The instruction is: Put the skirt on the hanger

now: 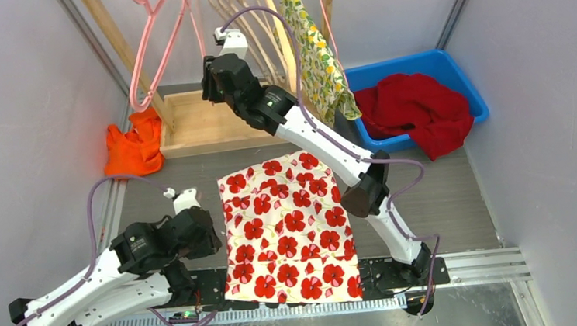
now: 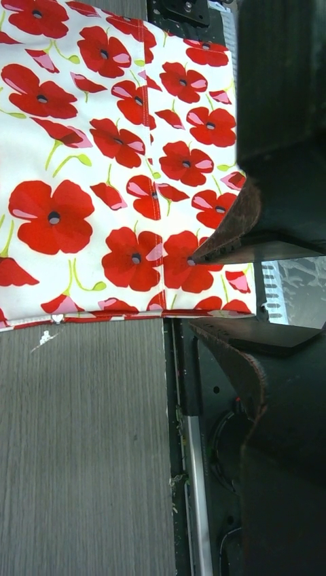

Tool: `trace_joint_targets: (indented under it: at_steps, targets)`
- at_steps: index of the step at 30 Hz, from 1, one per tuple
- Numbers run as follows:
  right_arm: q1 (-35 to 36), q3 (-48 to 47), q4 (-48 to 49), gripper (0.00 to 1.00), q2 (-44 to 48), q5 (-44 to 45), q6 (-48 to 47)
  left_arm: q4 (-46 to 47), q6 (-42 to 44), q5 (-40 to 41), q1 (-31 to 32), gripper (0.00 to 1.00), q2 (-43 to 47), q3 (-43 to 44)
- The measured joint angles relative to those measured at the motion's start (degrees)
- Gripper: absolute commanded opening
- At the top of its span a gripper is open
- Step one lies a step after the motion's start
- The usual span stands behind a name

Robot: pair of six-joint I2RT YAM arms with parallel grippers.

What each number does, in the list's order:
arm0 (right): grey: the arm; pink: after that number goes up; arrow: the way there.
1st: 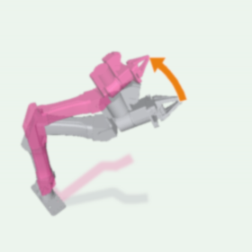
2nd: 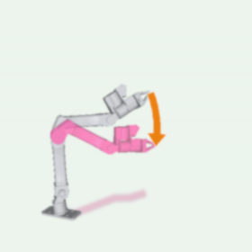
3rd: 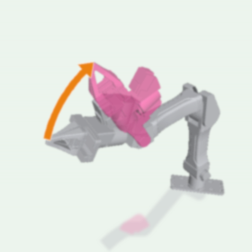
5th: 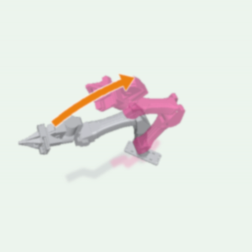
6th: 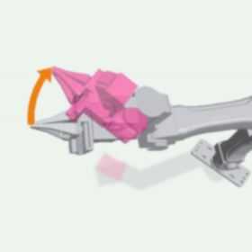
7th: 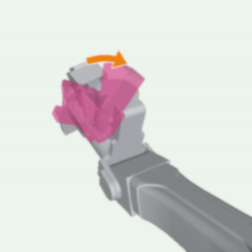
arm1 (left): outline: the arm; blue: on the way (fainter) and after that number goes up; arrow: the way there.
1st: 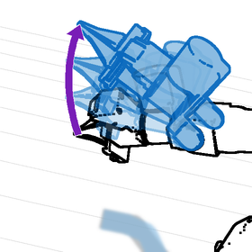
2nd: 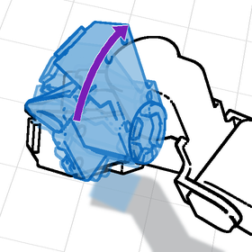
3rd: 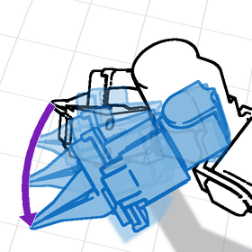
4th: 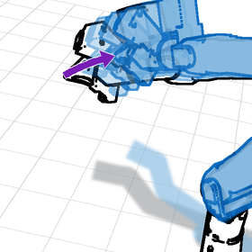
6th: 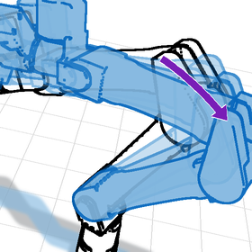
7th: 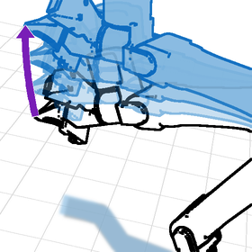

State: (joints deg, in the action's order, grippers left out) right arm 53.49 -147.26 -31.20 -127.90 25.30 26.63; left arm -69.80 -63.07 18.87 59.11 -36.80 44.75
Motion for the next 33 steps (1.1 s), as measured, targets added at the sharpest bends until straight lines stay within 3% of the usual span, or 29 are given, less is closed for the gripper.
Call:
trace_joint_targets:
  at_steps: [14,33]
  targets:
    - [-1.4,0.9,1.6,0.01,-0.4,5.2,-2.6,-0.3,0.0,0.0,0.0,0.35,-0.2,-0.8]
    - [0.2,9.1,4.8,0.01,8.8,4.7,-12.6,1.0,0.0,-0.5,0.0,0.35,-1.6,-2.1]
